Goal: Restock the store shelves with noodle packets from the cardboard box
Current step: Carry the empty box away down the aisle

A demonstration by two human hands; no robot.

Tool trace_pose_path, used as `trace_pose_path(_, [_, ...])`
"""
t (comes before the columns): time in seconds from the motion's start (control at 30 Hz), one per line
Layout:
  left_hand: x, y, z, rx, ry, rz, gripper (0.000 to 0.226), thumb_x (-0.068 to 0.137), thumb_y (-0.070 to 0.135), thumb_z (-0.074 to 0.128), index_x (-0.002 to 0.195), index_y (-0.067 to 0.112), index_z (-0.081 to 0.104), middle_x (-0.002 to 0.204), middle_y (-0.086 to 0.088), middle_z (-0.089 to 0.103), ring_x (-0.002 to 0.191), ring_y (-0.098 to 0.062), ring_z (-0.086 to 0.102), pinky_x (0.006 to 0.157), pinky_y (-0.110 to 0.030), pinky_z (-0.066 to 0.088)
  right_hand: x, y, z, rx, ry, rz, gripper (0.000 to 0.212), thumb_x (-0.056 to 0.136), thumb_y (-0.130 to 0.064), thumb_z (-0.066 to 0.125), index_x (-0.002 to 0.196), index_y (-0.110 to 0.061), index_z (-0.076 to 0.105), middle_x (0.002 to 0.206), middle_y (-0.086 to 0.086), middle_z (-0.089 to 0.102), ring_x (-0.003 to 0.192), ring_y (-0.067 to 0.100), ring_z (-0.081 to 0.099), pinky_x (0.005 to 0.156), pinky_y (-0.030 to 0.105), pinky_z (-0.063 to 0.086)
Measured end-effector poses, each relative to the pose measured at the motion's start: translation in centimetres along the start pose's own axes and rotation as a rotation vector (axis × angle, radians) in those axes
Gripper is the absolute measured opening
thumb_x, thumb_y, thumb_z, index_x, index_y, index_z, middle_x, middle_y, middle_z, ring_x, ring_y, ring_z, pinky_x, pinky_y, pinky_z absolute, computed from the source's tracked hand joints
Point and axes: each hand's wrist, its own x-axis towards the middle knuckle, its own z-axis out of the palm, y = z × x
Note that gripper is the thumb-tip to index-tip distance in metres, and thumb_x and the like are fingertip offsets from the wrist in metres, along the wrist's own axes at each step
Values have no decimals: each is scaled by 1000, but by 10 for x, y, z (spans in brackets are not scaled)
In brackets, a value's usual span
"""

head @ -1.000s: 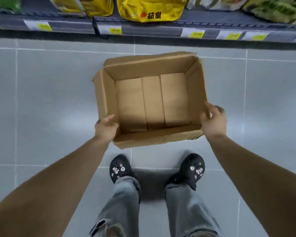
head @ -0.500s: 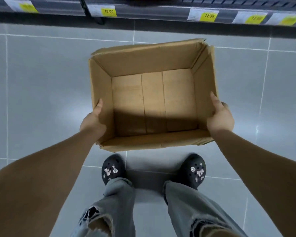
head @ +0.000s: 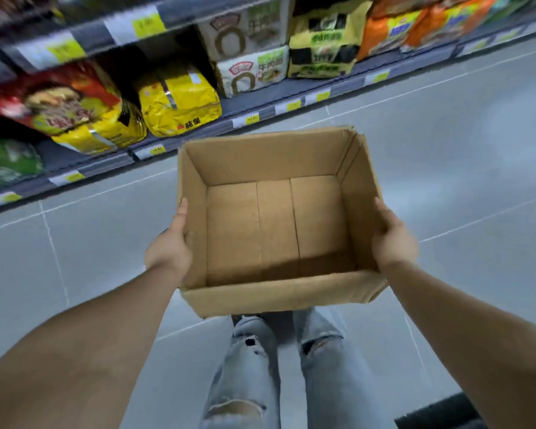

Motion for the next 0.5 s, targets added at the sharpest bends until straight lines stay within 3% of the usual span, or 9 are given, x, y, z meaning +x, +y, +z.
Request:
trace_pose_path(0.17, [-59, 53, -77, 100, 27, 222, 70, 96, 20, 40, 145, 53, 1, 77, -8, 54, 76, -33, 58, 65, -35, 42, -82, 34, -67, 185, 108, 106, 69, 86, 3, 39, 140, -39, 39, 133, 5, 58, 109, 33, 59, 89, 33, 44])
trace_pose_path(0.27, [-93, 91, -105, 152, 17, 321, 69, 95, 18, 40, 145, 52, 4, 70, -9, 50, 68, -31, 53, 59, -33, 36, -118, 53, -95, 271, 164, 187, 64, 88, 0, 40, 140, -38, 40, 129, 9, 60, 105, 35, 60, 88, 35, 45])
trace_pose_path(0.5, [-134, 208, -103, 178, 1, 467, 69, 94, 13, 42, 147, 47, 11, 70, -15, 57, 57, -29, 49, 47, -32, 31, -116, 118, -173, 491, 238, 280, 62, 89, 0, 42, 138, -37, 44, 135, 3, 56, 116, 29, 56, 95, 36, 43])
